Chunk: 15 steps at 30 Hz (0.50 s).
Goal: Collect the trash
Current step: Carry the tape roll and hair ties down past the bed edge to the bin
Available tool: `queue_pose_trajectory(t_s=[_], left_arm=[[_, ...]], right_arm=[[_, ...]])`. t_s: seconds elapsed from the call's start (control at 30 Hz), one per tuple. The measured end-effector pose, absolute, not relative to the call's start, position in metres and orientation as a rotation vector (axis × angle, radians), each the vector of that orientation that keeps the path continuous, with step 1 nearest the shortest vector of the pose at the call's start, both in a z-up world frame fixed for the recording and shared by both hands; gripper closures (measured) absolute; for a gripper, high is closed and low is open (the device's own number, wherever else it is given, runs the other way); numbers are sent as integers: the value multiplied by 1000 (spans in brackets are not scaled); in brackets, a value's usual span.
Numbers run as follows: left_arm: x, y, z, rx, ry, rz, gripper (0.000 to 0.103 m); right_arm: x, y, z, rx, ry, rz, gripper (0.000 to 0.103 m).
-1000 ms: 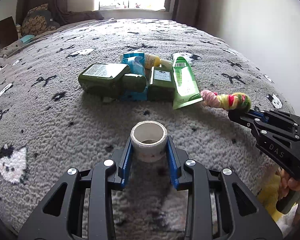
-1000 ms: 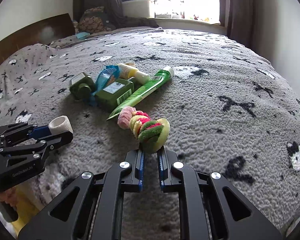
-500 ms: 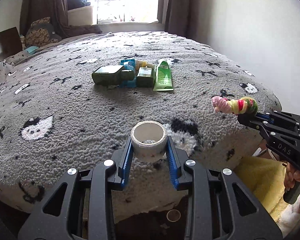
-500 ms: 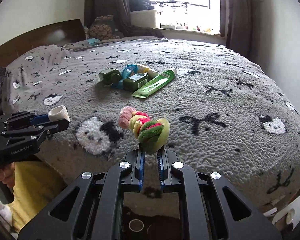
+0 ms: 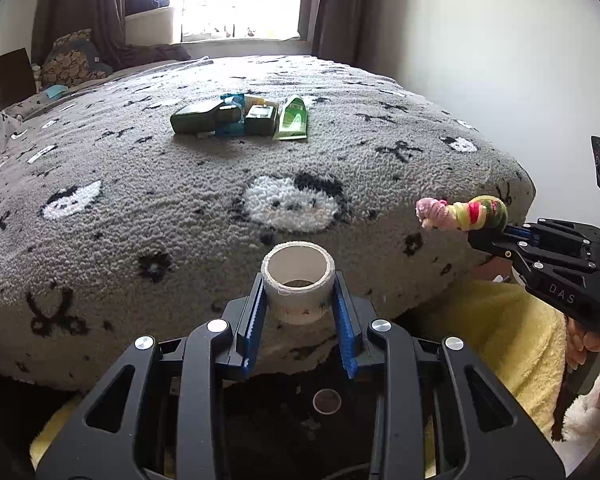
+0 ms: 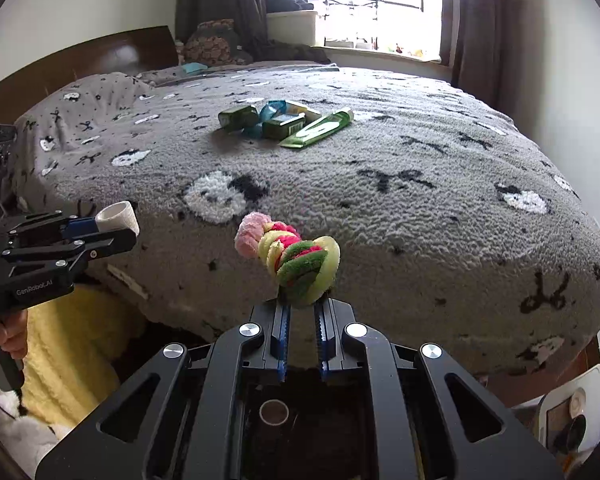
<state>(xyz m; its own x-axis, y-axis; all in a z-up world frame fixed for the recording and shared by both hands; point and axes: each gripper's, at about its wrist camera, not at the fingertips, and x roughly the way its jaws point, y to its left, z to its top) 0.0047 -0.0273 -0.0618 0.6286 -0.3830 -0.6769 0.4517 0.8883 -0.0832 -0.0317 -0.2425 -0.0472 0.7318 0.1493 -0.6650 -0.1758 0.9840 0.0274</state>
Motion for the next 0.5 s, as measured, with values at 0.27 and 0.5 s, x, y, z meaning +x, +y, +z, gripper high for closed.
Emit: queue_pose_trajectory(t_s=[0.27, 0.5], left_arm=[[-7, -24, -108, 105, 868, -480, 73], [-6, -22, -149, 99, 960, -472, 73]], right_arm=[[-31, -238, -86, -36, 846, 197, 91], [-28, -229, -120, -29, 940, 215, 91]])
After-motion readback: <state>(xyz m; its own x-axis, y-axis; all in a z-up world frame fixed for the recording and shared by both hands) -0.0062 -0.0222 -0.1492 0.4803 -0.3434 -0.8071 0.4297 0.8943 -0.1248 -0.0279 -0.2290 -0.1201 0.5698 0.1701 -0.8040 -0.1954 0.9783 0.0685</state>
